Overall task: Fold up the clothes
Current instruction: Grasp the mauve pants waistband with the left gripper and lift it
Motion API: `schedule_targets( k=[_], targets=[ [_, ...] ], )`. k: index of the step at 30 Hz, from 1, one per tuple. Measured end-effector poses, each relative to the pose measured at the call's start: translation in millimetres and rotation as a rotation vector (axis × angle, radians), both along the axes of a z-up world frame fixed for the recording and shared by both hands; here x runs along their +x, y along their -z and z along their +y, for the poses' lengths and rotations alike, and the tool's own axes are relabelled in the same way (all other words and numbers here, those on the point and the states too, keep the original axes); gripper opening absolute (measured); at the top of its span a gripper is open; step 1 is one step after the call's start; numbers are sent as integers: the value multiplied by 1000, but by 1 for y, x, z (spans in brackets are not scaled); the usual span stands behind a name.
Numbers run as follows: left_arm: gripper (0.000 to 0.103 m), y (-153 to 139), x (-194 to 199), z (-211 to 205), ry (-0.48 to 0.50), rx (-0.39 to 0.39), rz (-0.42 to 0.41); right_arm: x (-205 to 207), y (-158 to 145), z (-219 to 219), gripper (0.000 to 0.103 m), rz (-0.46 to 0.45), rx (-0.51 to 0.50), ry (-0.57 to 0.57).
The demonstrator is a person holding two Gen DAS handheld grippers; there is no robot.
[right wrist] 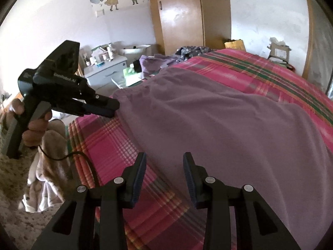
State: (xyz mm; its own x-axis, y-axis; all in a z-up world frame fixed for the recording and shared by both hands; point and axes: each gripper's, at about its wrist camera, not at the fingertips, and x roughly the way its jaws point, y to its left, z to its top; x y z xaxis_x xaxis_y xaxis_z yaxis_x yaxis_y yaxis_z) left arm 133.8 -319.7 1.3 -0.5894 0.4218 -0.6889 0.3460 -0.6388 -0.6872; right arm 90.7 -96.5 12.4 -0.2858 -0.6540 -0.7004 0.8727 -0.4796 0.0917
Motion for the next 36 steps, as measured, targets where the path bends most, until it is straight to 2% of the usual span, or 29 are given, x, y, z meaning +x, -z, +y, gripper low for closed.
schedule_targets(
  k=[6, 11, 14, 22, 24, 25, 26, 33, 36],
  targets=[
    [29, -1, -7, 0, -9, 27, 17, 5, 5, -18, 38, 36, 29, -15],
    [29, 1, -5, 1, -8, 37, 28, 4, 7, -31, 38, 40, 64, -9],
    [29, 2, -4, -1, -9, 52, 32, 2, 4, -38, 38, 29, 49, -14],
    [29, 5, -2, -2, -18, 75, 41, 11, 1, -82, 38, 116, 94, -81],
    [29, 7, -1, -2, -14, 82, 44, 13, 2, -89, 29, 132, 102, -101],
    [29, 7, 0, -2, -12, 87, 45, 12, 1, -91, 9, 135, 104, -98],
    [29, 8, 1, -2, -10, 91, 47, 11, 1, -93, 7, 139, 106, -95],
    [29, 8, 4, -5, -22, 90, 58, -12, -36, -74, 6, 80, -73, 26],
    [31, 8, 2, -5, -16, 99, 63, -21, -44, -69, 6, -18, -127, 10]
  ],
)
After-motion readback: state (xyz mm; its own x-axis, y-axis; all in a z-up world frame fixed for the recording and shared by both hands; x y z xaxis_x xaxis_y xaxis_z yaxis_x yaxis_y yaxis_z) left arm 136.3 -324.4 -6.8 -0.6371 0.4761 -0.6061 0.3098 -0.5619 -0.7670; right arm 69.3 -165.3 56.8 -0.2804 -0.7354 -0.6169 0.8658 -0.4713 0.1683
